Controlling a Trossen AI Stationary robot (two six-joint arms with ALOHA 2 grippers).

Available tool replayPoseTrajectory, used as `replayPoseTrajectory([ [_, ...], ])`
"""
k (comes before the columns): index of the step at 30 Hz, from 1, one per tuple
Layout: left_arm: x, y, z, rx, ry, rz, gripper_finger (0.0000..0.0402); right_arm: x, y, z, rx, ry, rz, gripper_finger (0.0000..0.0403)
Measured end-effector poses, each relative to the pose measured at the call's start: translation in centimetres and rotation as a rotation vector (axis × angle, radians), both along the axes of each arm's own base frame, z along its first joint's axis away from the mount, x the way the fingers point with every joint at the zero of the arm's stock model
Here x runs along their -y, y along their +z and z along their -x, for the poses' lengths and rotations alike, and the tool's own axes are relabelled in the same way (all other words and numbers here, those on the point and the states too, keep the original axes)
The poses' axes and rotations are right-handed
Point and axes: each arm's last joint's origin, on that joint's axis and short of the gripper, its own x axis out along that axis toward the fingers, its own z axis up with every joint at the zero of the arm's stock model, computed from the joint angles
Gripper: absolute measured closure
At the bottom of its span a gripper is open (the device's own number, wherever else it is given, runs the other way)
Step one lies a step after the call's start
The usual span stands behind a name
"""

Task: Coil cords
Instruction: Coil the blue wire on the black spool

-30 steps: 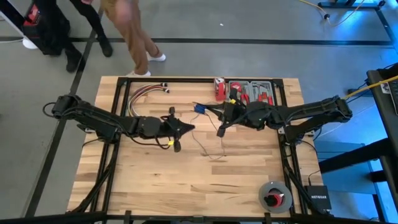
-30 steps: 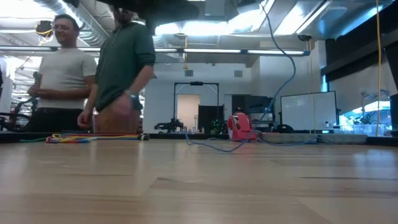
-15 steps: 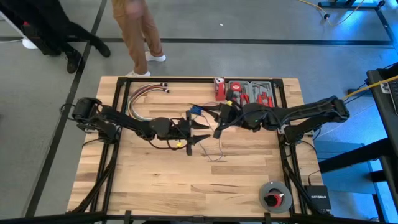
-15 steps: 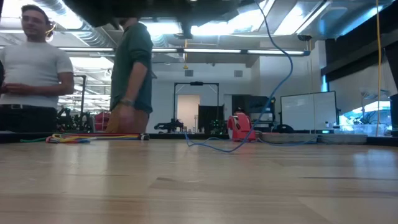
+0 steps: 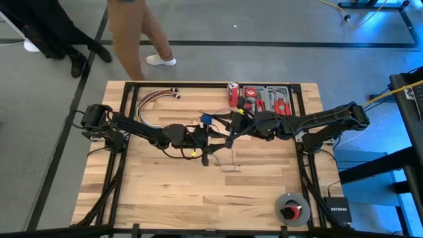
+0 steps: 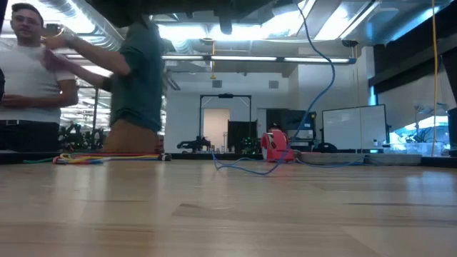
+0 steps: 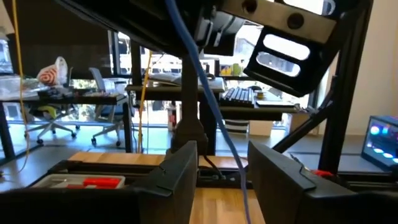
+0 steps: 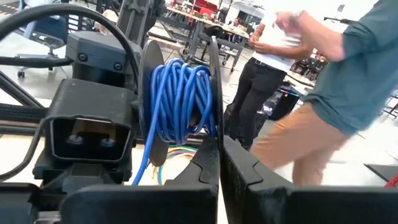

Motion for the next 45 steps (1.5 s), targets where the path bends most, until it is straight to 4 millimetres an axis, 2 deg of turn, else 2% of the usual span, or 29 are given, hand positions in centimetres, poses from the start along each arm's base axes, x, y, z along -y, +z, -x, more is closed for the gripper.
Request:
replayPoseTrajectory([
  [3, 0.0, -0.1, 0.0, -0.005, -0.003, 0.0, 0.0293, 0.0, 0.0, 0.0, 0.001, 0.0, 0.0, 0.0402],
  [7, -0.4, -0.2, -0.1, -0.017, 0.014, -0.041, 0.0371, 0.0, 0.1, 0.0, 0.011, 0.011, -0.002, 0.0402],
  [9, -0.7, -0.5, -0.1, -0.051, 0.04, -0.066, 0.0393, 0.0, 0.1, 0.0, 0.01, 0.014, -0.002, 0.0402],
  [14, -1.4, -1.2, 0.3, -0.21, 0.178, -0.132, 0.0397, -0.7, 0.1, 0.4, -0.01, 0.039, 0.003, 0.0402],
  [18, -1.3, -0.5, 1.8, -0.35, 0.28, -0.194, 0.0396, -1.3, 0.6, 1.4, -0.027, 0.05, 0.012, 0.0402],
  [21, -0.8, 0.1, 3.0, -0.415, 0.289, -0.212, 0.0399, -1.4, 1.0, 2.1, -0.03, 0.027, 0.021, 0.0402],
  [28, -0.3, 0.6, 4.2, -0.465, 0.287, -0.215, 0.04, -1.2, 1.1, 2.5, -0.053, 0.017, 0.026, 0.0402],
  [33, -0.8, 1.3, 5.6, -0.524, 0.36, -0.239, 0.0401, -1.2, 0.3, 2.5, -0.124, 0.002, 0.019, 0.0402],
  [39, -1.0, 3.5, 7.8, -0.487, 0.373, -0.199, 0.0401, -1.1, -0.8, 2.7, -0.199, -0.011, 0.015, 0.0402],
  [45, -0.8, 4.3, 8.7, -0.476, 0.357, -0.195, 0.0401, -1.2, -2.0, 2.6, -0.231, -0.011, 0.007, 0.0402],
])
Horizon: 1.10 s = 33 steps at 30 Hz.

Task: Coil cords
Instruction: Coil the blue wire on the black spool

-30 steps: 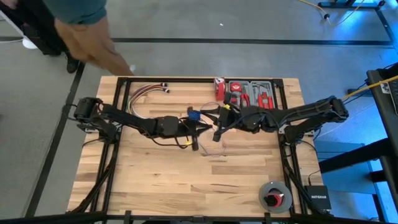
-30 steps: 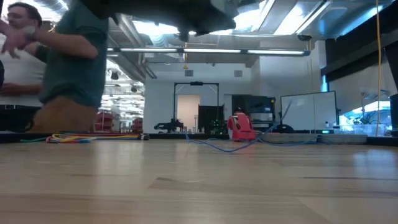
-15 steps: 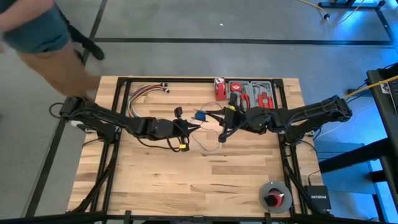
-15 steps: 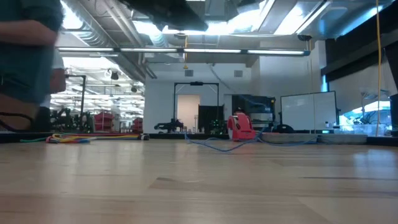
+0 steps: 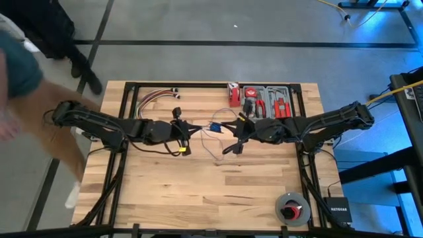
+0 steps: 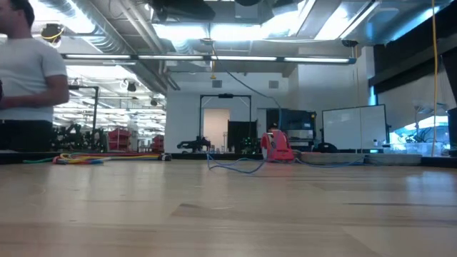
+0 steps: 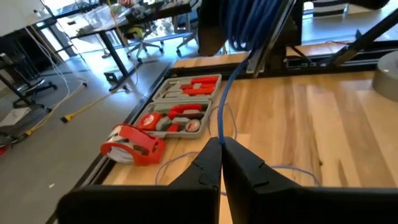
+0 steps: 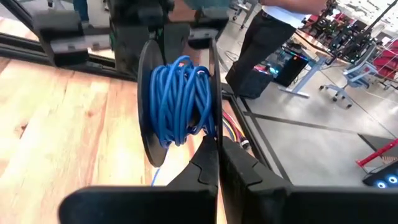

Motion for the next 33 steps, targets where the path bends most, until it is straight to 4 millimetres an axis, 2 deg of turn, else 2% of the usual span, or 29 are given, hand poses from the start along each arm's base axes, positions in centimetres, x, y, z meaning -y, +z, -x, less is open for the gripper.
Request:
replayPoseTrajectory([
  [4, 0.1, 0.0, 0.1, 0.005, -0.002, 0.016, 0.0401, 0.1, -0.7, 0.1, -0.021, -0.013, 0.009, 0.0402],
  [8, 0.9, 0.7, 0.1, 0.076, -0.024, 0.043, 0.0402, 0.5, -2.2, -0.4, -0.067, -0.062, 0.032, 0.0402],
  [12, 1.7, 1.4, -0.1, 0.161, -0.063, 0.065, 0.0401, 1.0, -3.6, -1.7, -0.087, -0.09, 0.033, 0.0402],
  [16, 1.9, 1.2, -0.7, 0.193, -0.063, 0.086, 0.0401, 1.2, -4.8, -3.3, -0.07, -0.106, 0.034, 0.0402],
  [22, 1.9, 0.3, -1.6, 0.18, -0.055, 0.085, 0.0401, 1.4, -5.8, -4.5, -0.059, -0.119, 0.061, 0.0402],
  [29, 2.0, 0.6, -2.0, 0.236, -0.054, 0.107, 0.0401, 1.4, -6.1, -5.2, -0.009, -0.143, 0.057, 0.0402],
  [33, 2.2, -0.3, -2.9, 0.234, -0.057, 0.104, 0.0401, 1.4, -6.0, -5.4, 0.01, -0.147, 0.054, 0.0402],
])
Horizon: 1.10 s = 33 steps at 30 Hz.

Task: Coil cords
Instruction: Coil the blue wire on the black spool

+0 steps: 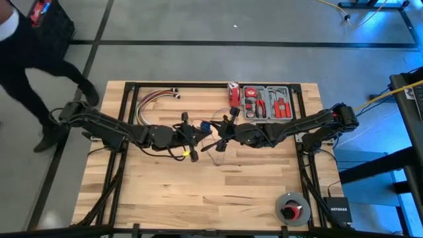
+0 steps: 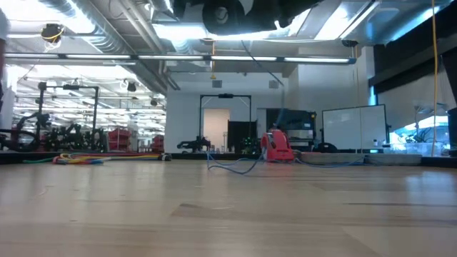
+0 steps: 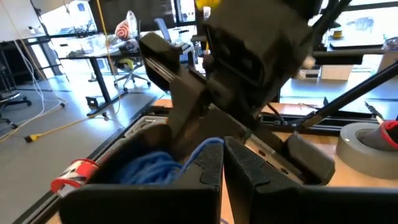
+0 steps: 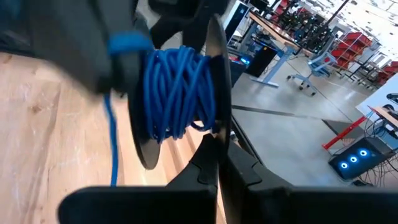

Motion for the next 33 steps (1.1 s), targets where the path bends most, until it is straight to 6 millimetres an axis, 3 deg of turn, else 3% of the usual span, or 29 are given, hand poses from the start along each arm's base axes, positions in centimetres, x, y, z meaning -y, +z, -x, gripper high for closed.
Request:
replayPoseTrajectory([
  [9, -0.4, -2.0, -1.3, -0.087, 0.02, -0.03, 0.0401, 0.2, 0.1, -0.1, 0.031, -0.003, -0.016, 0.0402],
  [20, -0.4, -1.7, -1.1, -0.097, 0.011, -0.082, 0.0397, 0.1, 0.3, -0.1, 0.049, -0.002, -0.023, 0.0402],
  [29, 0.2, -2.1, -0.8, -0.15, -0.013, -0.108, 0.0284, 0.1, 0.6, -0.1, 0.061, -0.002, -0.028, 0.0402],
  [33, 1.0, -2.5, -0.4, -0.204, -0.045, -0.128, 0.0254, 0.1, 0.6, -0.1, 0.064, -0.002, -0.027, 0.0402],
])
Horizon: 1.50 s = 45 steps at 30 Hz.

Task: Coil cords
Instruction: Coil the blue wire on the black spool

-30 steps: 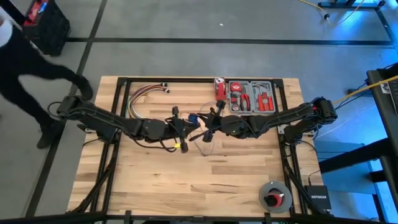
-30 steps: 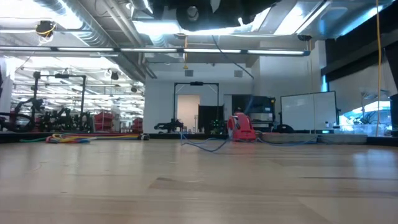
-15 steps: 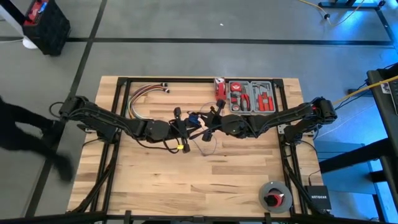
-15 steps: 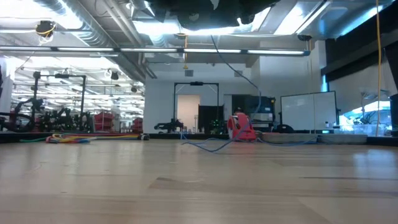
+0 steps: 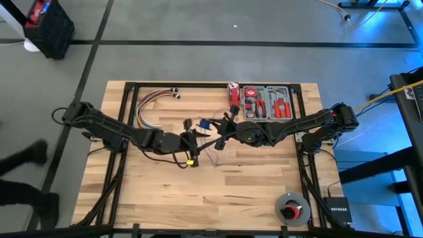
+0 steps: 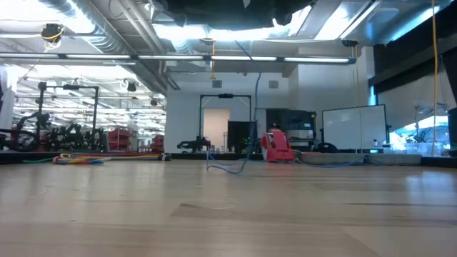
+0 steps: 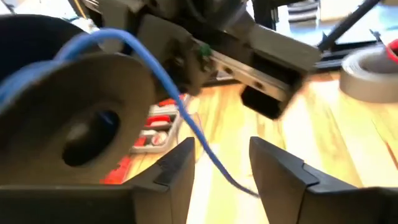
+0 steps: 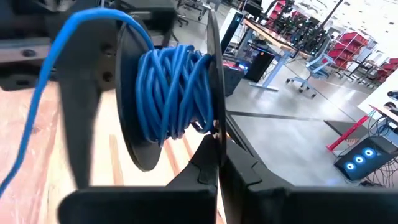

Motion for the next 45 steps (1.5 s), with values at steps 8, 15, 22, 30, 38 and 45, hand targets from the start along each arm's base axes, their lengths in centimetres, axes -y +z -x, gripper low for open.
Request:
replayPoseTrajectory([
  [8, 1.0, 1.9, 2.7, -0.01, -0.025, 0.014, 0.0253, 0.0, 1.0, -0.2, 0.021, 0.004, 0.012, 0.0402],
  [15, 0.2, 3.4, 6.6, -0.089, 0.025, 0.037, 0.0262, -0.2, 1.0, -0.3, 0.015, 0.071, -0.004, 0.0402],
  [22, -0.1, 4.9, 7.1, -0.007, 0.022, -0.033, 0.0263, -0.5, 0.9, -0.4, 0.013, 0.182, -0.034, 0.0402],
  [30, 0.3, 4.4, 6.1, -0.012, 0.011, -0.064, 0.0269, -0.6, 0.9, -0.5, 0.011, 0.204, -0.04, 0.0402],
  [38, 0.3, 4.7, 5.7, 0.021, 0.009, -0.087, 0.0363, -0.7, 0.9, -0.5, 0.01, 0.228, -0.046, 0.0402],
  [45, 0.2, 4.6, 5.6, 0.022, 0.008, -0.08, 0.0397, -0.7, 0.6, -0.4, -0.022, 0.248, -0.051, 0.037],
])
